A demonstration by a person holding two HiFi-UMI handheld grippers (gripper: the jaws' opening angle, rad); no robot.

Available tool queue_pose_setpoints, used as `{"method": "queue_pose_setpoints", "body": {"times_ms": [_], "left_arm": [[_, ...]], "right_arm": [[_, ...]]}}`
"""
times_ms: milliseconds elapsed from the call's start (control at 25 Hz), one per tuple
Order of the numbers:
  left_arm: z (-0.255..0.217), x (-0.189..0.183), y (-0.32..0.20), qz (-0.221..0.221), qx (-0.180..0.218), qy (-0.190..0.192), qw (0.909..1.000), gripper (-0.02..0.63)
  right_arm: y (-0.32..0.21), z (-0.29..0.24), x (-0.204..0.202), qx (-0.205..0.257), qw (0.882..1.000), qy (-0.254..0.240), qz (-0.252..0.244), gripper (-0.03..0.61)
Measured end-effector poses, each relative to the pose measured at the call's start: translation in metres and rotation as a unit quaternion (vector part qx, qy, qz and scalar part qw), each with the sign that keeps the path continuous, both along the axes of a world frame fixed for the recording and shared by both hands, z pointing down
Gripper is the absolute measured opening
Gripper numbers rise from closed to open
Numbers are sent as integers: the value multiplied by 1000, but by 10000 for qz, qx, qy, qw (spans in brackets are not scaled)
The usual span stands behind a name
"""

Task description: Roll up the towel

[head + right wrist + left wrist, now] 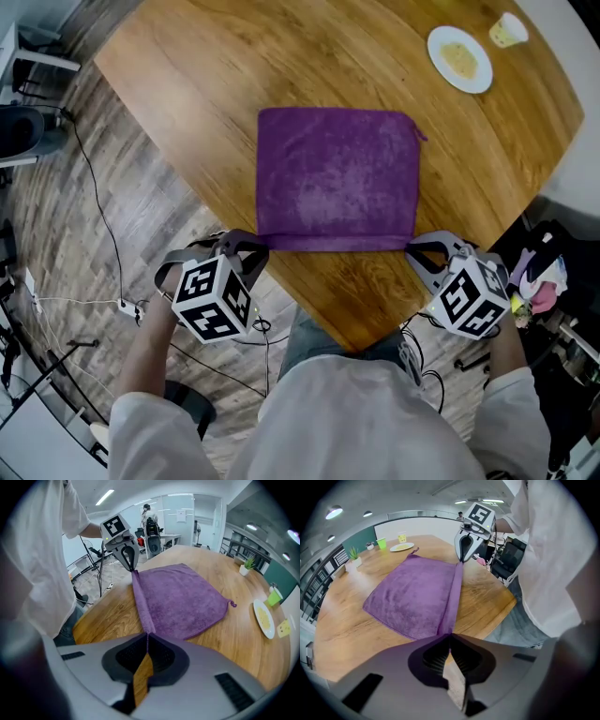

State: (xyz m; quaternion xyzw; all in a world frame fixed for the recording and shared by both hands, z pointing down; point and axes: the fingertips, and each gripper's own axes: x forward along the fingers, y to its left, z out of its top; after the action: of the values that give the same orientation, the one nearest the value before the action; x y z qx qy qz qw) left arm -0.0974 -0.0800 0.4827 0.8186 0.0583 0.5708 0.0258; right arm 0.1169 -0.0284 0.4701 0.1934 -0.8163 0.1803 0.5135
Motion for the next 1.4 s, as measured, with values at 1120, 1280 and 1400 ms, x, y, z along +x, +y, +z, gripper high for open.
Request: {"method": "queue_pose_setpoints", "body": {"times_ms": [1120, 1280, 1400], "left_arm": [[-12, 0, -64, -493, 543, 240, 9970, 118], [-20, 9, -32, -126, 533, 295, 9981, 110], [-7, 13, -18, 105, 650, 191, 9976, 103]], "right_arm": [[-48, -10, 27, 610, 9964, 205, 548, 77], [-28, -18, 10, 567, 9981, 96, 231, 75], [-16, -6, -1, 523, 9983, 233, -85, 75]]}}
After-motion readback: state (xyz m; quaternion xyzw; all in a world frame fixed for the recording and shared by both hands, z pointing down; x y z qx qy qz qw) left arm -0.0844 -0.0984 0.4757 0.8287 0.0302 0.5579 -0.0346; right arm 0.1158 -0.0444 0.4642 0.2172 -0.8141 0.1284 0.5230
